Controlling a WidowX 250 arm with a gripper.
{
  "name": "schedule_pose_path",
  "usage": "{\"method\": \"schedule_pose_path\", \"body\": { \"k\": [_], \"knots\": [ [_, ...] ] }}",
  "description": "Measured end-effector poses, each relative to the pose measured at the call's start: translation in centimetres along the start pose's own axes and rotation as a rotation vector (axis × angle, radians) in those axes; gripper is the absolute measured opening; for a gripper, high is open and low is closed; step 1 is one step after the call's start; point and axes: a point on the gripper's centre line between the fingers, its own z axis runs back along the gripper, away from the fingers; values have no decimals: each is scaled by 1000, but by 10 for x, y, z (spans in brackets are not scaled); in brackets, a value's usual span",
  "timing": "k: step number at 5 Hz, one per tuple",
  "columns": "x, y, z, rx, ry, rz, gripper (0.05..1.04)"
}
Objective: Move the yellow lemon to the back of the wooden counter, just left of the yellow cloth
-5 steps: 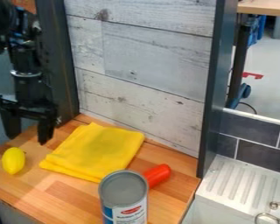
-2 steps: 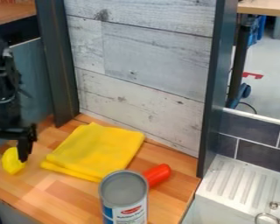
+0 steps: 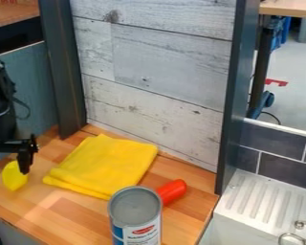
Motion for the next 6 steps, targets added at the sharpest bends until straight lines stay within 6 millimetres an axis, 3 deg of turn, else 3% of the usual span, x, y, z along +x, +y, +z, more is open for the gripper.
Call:
{"method": "schedule_pose_path", "body": {
  "k": [3,4,5,6],
  "knots": [
    [16,3,-27,27,61,39,1000],
    [20,3,-39,31,79,48,952],
    [24,8,-43,36,97,56,800],
    [24,10,-43,20,110,48,800]
  ]
}}
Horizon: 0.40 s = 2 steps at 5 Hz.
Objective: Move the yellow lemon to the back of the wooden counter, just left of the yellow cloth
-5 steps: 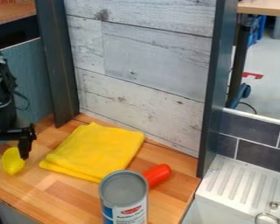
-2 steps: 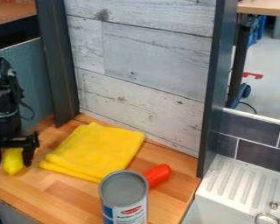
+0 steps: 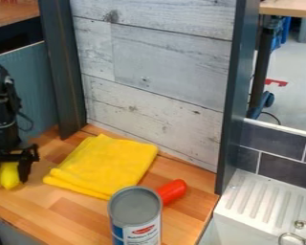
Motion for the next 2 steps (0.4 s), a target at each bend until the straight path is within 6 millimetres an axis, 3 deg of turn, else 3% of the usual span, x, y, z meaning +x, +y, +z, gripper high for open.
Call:
{"method": "schedule_pose_path", "body": {
  "k": [1,2],
  "knots": [
    [-5,-4,2,-29,31,-57,800],
    [6,-3,25,-27,-1,-104,800]
  ]
}}
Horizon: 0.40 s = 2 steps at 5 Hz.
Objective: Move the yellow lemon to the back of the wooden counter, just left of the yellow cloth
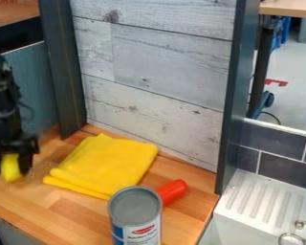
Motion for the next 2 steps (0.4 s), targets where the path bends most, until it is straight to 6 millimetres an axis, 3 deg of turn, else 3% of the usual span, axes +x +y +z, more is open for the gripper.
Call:
{"method": "schedule_pose_path", "body": {
  "k": [2],
  "knots": [
    [25,6,35,17,-64,-20,800]
  ]
}}
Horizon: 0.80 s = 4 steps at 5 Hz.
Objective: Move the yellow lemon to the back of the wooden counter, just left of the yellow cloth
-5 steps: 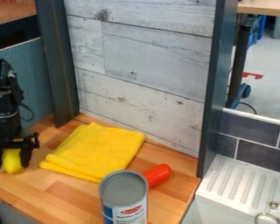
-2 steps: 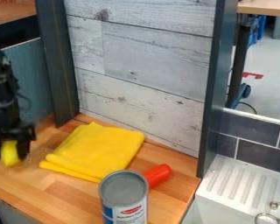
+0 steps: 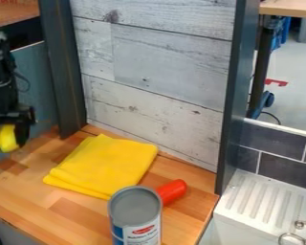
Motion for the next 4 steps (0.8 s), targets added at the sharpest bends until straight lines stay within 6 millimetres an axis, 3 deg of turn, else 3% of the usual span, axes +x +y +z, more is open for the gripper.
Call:
{"method": "schedule_pose_path", "body": {
  "k": [4],
  "knots": [
    [36,-16,-37,-23,105,-82,800]
  ]
}}
